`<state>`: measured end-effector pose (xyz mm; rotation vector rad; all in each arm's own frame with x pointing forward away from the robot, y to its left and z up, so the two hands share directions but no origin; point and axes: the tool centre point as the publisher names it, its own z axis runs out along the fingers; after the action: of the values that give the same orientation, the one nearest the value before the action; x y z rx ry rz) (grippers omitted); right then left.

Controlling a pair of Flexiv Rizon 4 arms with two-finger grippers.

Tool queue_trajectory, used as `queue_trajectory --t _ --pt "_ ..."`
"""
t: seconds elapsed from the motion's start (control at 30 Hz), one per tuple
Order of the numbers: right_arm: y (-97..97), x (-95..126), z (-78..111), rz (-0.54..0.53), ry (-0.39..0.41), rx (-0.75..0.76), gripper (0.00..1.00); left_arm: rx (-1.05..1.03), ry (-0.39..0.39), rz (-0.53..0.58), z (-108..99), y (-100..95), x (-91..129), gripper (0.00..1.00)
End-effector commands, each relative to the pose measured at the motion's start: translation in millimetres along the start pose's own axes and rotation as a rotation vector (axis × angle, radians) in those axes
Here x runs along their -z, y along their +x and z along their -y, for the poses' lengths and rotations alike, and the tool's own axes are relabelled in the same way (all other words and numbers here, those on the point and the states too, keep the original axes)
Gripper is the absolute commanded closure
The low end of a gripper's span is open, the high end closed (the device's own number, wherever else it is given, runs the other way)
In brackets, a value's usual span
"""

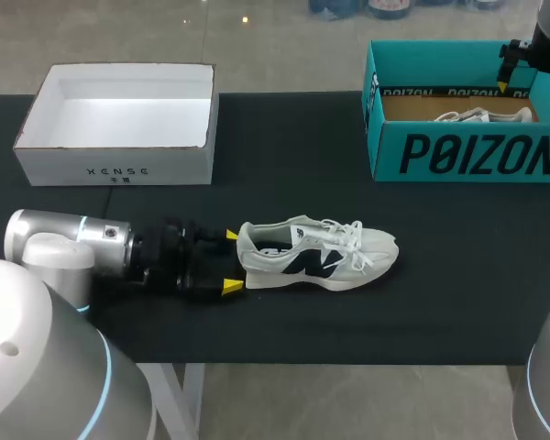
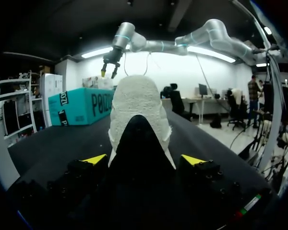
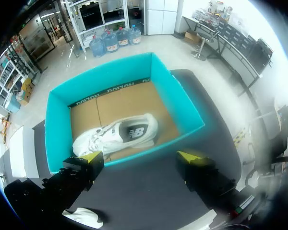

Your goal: Take the shoe out of the shoebox, open the shoe tongue, remove and reinsert the insole, then place the shoe into the shoebox

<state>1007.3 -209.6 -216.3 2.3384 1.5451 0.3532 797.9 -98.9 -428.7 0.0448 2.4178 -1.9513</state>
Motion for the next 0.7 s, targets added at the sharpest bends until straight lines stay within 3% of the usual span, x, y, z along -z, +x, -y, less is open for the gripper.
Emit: queue_trajectory --t 0.03,0.7 --pt "0.4 -0.6 0.2 0.001 -0.001 -0.001 0.00 -0.003 -0.001 0.001 3.6 -1.8 -5.7 0.00" --pt "0.4 -0.6 0.2 0.001 -0.001 -0.001 0.00 -0.001 -0.004 0.020 -0.7 -3.7 -18.1 0.00"
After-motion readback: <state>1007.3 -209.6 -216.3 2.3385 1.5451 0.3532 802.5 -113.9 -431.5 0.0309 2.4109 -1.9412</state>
